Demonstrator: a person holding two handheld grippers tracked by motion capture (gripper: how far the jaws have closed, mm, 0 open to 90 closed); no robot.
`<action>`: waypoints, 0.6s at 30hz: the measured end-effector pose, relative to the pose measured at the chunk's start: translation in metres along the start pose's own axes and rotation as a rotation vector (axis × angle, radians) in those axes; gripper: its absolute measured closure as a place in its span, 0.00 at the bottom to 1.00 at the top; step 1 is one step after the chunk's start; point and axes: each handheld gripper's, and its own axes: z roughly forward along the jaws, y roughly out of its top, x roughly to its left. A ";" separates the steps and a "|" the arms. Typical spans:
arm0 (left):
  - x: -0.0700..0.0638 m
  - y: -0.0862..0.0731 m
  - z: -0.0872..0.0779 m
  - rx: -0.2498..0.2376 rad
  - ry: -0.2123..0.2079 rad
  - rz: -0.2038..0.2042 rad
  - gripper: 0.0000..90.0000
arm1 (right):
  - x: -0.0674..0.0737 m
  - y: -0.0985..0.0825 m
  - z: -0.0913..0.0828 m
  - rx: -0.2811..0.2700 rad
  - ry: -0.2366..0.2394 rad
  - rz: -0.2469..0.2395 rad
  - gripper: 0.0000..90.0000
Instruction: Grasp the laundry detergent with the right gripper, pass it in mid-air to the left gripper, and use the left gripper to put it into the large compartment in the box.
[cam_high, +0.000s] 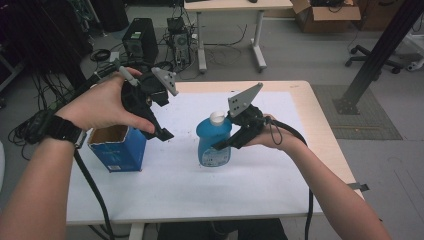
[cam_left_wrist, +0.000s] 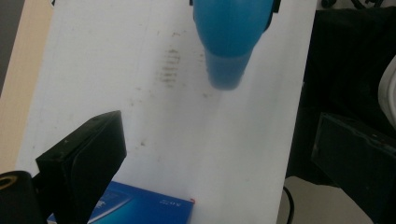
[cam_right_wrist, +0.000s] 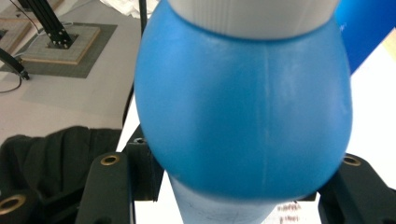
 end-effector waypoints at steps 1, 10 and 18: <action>0.000 0.002 0.000 -0.001 0.000 0.002 0.04 | 0.001 0.004 0.000 -0.002 0.003 -0.002 0.47; -0.005 0.013 0.003 -0.020 -0.011 0.020 0.04 | 0.005 0.031 0.006 -0.002 0.013 -0.034 0.47; -0.006 0.023 0.010 -0.027 -0.019 0.032 0.06 | 0.007 0.041 0.016 0.013 0.025 -0.044 0.47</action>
